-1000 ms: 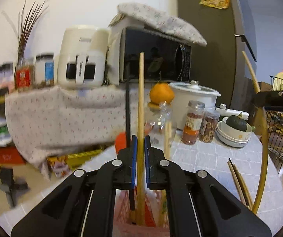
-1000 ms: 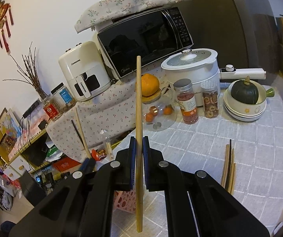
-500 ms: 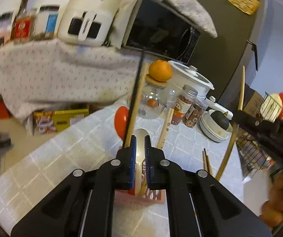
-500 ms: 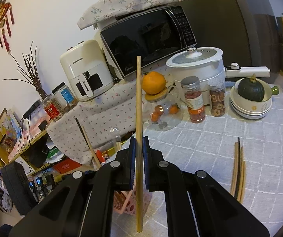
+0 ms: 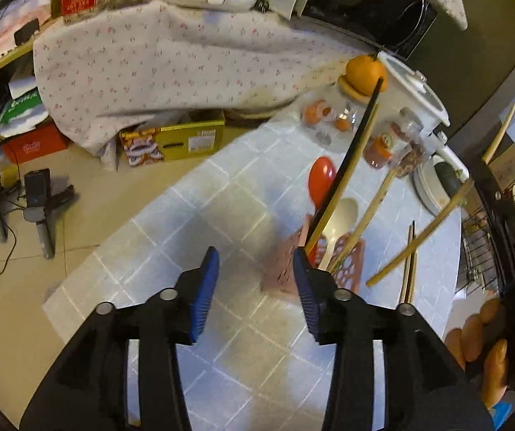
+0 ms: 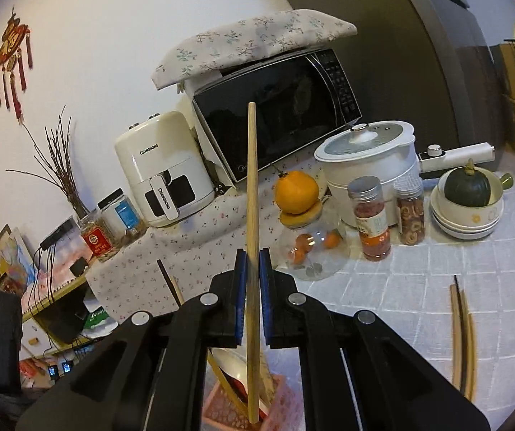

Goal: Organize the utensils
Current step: 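Move both open tools back over the remaining chopsticks on the cloth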

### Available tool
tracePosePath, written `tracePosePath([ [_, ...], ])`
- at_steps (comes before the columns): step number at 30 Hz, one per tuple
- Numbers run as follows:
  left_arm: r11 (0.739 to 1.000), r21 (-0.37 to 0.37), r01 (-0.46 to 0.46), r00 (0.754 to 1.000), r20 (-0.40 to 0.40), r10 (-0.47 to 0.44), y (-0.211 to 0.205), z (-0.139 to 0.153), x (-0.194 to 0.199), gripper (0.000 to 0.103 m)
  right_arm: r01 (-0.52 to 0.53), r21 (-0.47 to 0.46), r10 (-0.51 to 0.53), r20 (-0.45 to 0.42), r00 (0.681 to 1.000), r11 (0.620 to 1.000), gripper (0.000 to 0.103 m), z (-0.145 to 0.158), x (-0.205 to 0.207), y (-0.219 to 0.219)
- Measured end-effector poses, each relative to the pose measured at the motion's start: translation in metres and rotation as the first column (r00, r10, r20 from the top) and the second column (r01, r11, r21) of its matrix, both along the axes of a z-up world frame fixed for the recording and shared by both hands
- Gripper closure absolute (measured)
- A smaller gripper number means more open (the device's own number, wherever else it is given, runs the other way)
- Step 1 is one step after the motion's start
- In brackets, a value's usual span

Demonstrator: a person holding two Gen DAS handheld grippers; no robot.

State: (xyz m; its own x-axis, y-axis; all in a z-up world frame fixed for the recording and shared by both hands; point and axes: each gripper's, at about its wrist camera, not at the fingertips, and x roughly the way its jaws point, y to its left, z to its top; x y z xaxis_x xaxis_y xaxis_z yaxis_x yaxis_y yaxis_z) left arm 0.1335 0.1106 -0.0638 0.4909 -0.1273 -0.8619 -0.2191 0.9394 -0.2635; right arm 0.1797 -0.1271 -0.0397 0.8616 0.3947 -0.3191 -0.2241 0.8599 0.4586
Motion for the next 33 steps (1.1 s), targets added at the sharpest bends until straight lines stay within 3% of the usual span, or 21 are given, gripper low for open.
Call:
tracePosePath([
  [8,0.993,-0.113,-0.027,0.999,-0.041,0.022,0.016,-0.001,0.004,0.060,-0.002,-0.108,0.006,0.034,0.999,0.994,0.095,-0.020,-0.004,0.038],
  [12,0.992,-0.122,-0.029,0.999,-0.044,0.024,0.015,-0.001,0.004,0.060,-0.035,-0.159,0.039,0.023,0.999,0.987,0.095,-0.025,-0.008,0.047],
  [16,0.991,-0.132,-0.013,0.999,-0.049,0.007,0.010,-0.001,0.004,0.060,-0.068,-0.147,0.068,-0.003,0.998,0.987,0.093,-0.018,-0.010,0.040],
  [21,0.994,-0.113,0.009,1.000,-0.029,-0.012,0.002,0.004,0.002,0.060,-0.048,-0.132,0.045,-0.031,0.999,0.990,0.089,0.001,-0.014,0.008],
  [25,0.995,-0.079,0.058,0.998,-0.005,-0.059,-0.018,0.009,0.001,0.060,-0.009,-0.114,-0.001,-0.081,0.997,0.993,0.075,0.014,-0.013,-0.029],
  [33,0.983,0.028,0.179,0.982,0.049,-0.180,-0.075,0.020,-0.005,0.060,0.052,-0.130,-0.078,-0.205,0.976,0.990,0.074,0.031,-0.024,-0.103],
])
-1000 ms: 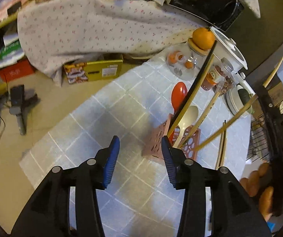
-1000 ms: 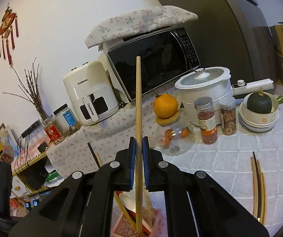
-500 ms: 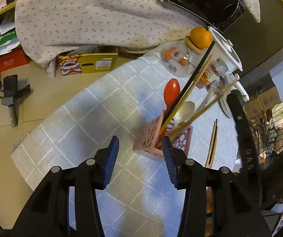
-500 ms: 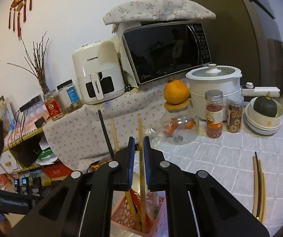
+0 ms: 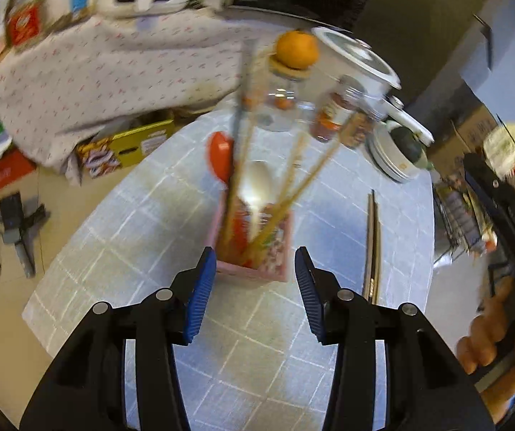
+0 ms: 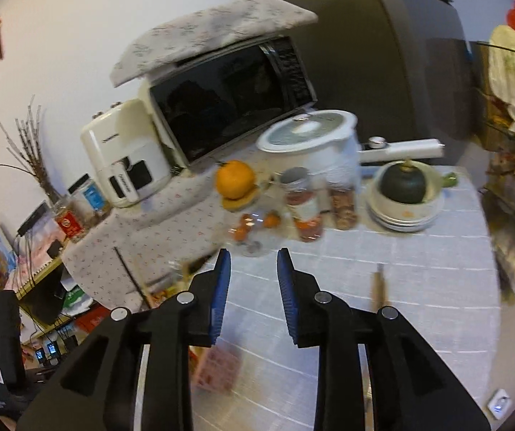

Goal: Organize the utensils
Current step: 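Move both open tools back over the remaining chopsticks on the cloth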

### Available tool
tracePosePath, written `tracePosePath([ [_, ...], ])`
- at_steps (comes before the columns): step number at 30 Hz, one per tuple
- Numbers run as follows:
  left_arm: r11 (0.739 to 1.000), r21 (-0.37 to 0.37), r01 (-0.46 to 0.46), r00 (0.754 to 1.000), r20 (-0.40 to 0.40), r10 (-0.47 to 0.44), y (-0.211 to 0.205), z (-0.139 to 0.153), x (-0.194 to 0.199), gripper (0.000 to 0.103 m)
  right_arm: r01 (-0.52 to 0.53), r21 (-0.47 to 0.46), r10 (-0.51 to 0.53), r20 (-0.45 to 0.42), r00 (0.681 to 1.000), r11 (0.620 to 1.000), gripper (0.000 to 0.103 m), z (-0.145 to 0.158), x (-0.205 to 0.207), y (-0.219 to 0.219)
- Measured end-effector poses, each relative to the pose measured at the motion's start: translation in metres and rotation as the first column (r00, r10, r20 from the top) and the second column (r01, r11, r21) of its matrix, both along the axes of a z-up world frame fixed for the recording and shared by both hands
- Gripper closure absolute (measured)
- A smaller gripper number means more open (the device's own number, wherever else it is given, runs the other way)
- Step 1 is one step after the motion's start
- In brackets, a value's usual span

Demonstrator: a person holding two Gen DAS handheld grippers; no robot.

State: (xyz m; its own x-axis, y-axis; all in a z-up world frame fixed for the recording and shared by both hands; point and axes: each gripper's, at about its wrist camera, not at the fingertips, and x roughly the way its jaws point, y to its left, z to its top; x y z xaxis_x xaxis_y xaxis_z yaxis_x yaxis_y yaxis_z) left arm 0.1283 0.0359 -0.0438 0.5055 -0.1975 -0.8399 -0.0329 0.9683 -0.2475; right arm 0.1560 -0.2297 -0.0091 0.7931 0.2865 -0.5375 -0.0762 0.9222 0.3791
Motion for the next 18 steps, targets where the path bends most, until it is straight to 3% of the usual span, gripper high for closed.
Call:
tracePosePath([
  [9,0.987,0.083,0.138,0.989,0.050,-0.142,-0.073,0.001,-0.004,0.060,0.100,0.006,-0.099,-0.082,0.992,0.995,0.074,-0.002,-0.013,-0.063],
  [14,0.975,0.108,0.196,0.979,0.044,-0.201,-0.108,-0.009,-0.003,0.058,0.132,0.012,-0.126,-0.201,0.971,0.991,0.074,-0.017,-0.010,-0.094],
  [18,0.962,0.127,0.243,0.969,0.020,-0.247,-0.138,-0.024,0.000,0.058,0.147,0.022,-0.131,-0.347,0.929,0.989,0.074,-0.048,-0.002,-0.115],
])
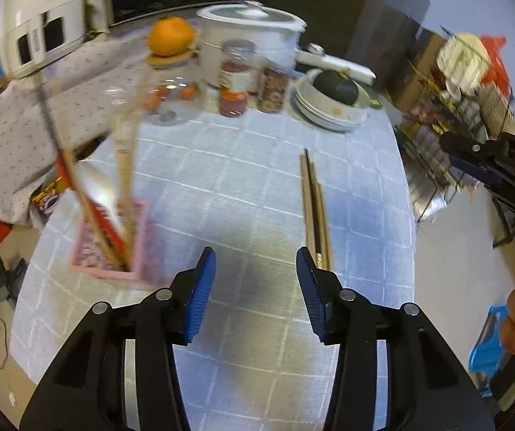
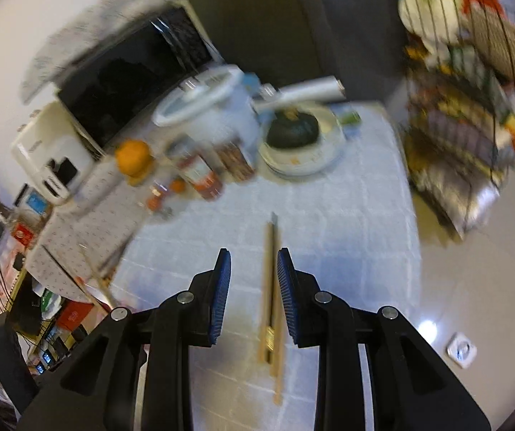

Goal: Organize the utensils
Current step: 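Move both open tools back over the remaining chopsticks on the cloth, then grasp a wooden chopstick with the left tool while the right grasps a black and wooden chopstick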

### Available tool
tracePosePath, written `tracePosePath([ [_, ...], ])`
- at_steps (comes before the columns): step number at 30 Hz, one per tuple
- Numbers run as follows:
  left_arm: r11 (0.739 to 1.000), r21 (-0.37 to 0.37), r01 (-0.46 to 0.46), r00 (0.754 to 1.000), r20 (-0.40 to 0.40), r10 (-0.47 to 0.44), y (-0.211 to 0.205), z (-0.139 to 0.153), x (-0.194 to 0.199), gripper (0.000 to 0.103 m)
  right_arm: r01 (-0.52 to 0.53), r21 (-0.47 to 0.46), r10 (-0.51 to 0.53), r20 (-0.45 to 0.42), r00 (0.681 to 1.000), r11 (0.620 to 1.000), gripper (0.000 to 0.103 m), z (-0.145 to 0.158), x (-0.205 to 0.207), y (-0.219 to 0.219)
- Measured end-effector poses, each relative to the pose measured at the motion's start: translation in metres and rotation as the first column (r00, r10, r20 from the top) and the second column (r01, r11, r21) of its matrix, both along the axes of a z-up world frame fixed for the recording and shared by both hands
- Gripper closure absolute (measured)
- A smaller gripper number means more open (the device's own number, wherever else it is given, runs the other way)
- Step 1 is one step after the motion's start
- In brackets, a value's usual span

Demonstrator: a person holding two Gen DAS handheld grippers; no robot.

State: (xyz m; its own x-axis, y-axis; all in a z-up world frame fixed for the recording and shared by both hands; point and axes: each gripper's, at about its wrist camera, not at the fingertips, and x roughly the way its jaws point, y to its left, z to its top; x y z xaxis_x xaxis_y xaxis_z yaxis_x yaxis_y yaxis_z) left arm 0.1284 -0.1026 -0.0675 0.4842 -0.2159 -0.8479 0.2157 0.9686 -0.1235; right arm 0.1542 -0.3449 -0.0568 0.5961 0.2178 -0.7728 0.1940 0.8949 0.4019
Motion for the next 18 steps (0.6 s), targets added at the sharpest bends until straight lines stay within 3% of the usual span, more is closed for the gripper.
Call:
tracePosePath([
  [3,0.998,-0.001,0.060,0.997,-0.043,-0.060,-0.026,-0.016,0.010,0.056,-0.004,0.018,0.006,-0.124,0.992,1.000,0.074,-0.030,0.006,-0.009],
  [8,0.998,-0.041,0.044,0.986,-0.157,-0.050,-0.049,-0.056,0.044,0.056,0.001,0.074,0.018,-0.257,0.966,0.997,0.074,-0.069,0.013,-0.020],
  [15,0.998,-0.066,0.024,0.968,-0.250,-0.039,-0.066,-0.102,0.094,0.056,0.043,0.152,0.001,-0.275,0.961,0.987,0.074,-0.078,0.018,-0.030],
  [18,0.996,-0.081,0.030,0.966,-0.255,-0.050,-0.074,-0.109,0.110,0.056,0.049,0.163,-0.002,-0.277,0.961,0.985,0.074,-0.079,0.024,-0.033],
])
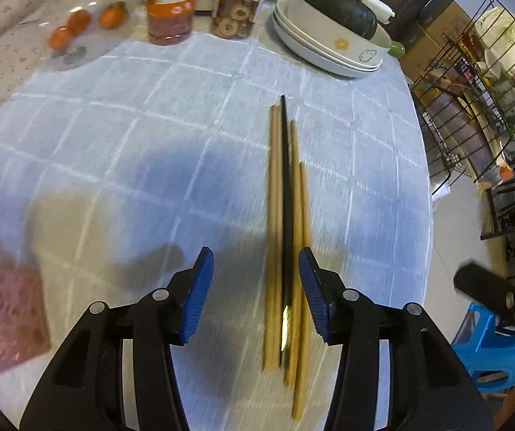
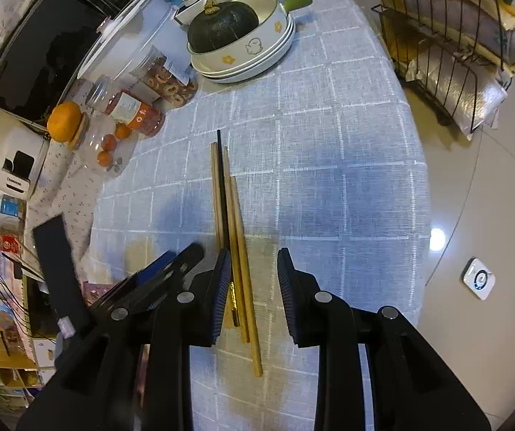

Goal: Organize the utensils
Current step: 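Grasp a wooden chopstick with the left tool while the right grasps a black and wooden chopstick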

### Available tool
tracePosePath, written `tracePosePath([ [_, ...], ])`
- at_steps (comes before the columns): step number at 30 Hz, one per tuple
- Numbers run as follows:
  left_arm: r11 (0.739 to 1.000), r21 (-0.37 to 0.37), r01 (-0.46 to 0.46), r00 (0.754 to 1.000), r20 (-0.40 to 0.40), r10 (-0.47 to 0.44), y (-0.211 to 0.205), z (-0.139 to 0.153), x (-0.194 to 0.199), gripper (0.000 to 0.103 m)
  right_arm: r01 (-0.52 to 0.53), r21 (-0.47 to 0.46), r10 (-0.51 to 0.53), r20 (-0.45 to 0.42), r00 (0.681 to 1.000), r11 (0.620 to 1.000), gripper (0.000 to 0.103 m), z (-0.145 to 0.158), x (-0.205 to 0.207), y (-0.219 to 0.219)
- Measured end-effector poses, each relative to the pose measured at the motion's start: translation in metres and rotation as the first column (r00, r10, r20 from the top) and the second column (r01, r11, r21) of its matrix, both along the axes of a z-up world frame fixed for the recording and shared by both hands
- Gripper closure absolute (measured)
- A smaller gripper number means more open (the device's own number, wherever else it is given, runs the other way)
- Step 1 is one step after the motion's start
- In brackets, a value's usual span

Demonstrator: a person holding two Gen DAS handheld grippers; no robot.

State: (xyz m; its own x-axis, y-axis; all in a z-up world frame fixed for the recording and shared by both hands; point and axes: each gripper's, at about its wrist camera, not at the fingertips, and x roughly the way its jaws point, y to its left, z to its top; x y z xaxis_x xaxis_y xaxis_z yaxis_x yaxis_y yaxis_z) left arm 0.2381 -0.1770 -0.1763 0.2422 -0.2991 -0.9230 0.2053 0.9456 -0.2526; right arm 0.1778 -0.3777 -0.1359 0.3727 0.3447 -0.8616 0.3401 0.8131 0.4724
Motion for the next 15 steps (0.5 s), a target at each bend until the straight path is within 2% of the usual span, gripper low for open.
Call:
tracePosePath([
  [5,0.999,0.048,0.025,1.000,0.000,-0.025,-0.015,-0.011,0.018,0.056,0.011,0.004,-0.011,-0.015,1.000,1.000,0.074,-0.006,0.003,-0.005],
  [9,0.999,0.047,0.007,1.000,-0.028,-0.006,-0.016,-0.023,0.027,0.058,0.015,-0.004,-0.015,-0.021,1.000,1.000,0.074,-0.009,0.004,-0.010],
  [12,0.998,0.057,0.005,1.000,-0.006,-0.005,-0.018,-0.024,0.031,0.061,0.027,-0.006,-0.027,-0.021,0.999,1.000,0.074,-0.010,0.004,-0.016],
  [15,0.999,0.019,-0.030,0.999,-0.017,0.030,-0.012,-0.025,0.035,0.072,0.034,-0.014,-0.034,-0.019,0.999,0.999,0.074,-0.010,0.003,-0.021],
])
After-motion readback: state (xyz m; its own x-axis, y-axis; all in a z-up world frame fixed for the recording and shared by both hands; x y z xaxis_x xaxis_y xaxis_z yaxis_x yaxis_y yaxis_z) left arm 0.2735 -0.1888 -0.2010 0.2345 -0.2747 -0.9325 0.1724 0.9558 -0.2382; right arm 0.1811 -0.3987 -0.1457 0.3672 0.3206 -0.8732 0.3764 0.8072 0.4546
